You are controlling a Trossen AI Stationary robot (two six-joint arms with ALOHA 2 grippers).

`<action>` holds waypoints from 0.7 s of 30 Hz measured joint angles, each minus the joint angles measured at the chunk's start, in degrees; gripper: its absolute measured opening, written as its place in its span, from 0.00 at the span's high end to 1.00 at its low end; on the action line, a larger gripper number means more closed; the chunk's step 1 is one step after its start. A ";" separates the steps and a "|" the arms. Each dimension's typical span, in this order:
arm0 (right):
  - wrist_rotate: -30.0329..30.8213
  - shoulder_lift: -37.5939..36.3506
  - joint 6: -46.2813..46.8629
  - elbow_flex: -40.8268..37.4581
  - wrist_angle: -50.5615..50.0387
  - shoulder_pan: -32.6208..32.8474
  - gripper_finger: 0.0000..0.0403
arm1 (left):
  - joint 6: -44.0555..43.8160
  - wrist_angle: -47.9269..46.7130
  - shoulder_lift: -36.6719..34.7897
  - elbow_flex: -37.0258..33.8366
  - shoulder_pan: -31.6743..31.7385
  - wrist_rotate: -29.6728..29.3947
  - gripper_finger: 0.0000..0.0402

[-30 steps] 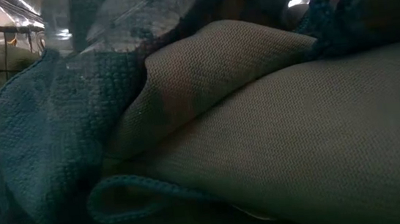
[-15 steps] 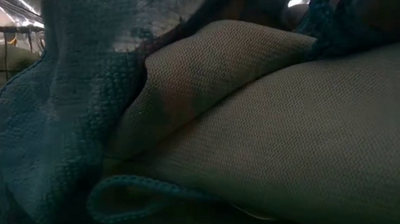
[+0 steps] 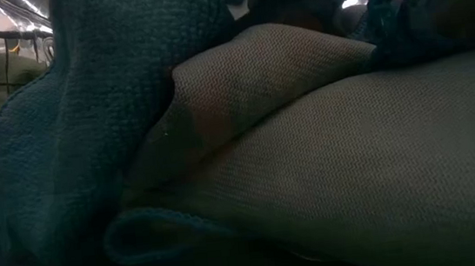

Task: Sort microfiber towel by color & place in baskets
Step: Put the blue towel into the transparent bin

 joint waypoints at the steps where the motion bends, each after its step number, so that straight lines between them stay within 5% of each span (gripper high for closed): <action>1: 0.00 0.00 0.00 0.00 0.00 0.02 0.56 | 0.03 0.00 0.16 0.06 -0.02 -0.04 0.66; 12: 0.00 0.00 0.00 0.00 0.00 0.02 0.56 | 4.04 0.22 0.46 0.04 0.03 0.31 0.97; 21: 0.00 0.00 0.00 0.00 0.00 0.02 0.56 | 4.84 -1.84 0.48 3.93 0.09 -1.92 0.99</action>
